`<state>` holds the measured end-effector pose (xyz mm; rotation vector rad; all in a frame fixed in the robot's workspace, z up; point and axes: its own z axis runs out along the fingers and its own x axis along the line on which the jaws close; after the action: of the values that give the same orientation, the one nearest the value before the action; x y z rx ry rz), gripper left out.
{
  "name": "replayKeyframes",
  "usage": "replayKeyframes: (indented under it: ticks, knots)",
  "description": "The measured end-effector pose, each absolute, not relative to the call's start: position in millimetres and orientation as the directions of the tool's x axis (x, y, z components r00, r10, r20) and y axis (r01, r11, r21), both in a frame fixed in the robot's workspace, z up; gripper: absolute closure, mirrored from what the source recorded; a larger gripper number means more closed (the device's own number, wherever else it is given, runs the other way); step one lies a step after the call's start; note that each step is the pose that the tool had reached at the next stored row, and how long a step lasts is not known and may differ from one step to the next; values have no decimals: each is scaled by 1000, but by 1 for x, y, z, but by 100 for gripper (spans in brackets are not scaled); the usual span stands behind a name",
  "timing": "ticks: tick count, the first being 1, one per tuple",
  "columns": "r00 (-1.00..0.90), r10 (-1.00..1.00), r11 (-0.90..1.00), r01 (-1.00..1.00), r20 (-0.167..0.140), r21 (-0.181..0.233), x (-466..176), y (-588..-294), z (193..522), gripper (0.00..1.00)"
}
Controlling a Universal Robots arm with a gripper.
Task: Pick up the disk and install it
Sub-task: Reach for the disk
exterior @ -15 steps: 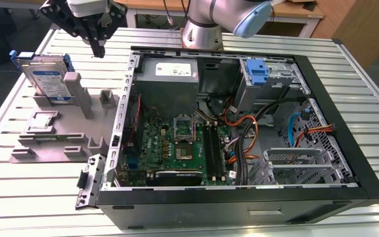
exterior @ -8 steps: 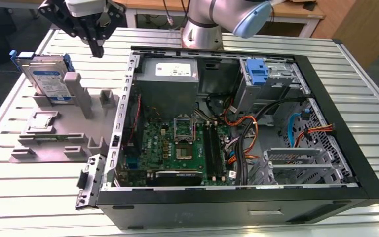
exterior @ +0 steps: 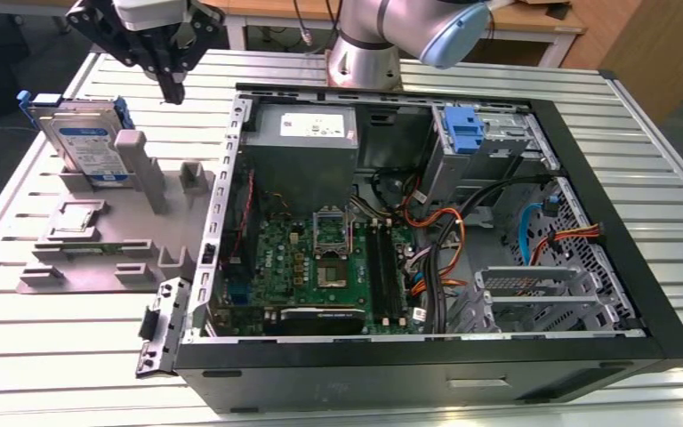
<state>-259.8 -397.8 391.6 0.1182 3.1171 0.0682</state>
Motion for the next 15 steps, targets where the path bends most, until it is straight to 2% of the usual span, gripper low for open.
replayKeyframes:
  ticks: [15]
  knots:
    - [-997,76,996,75,-20,44,-264,-398,391,90]
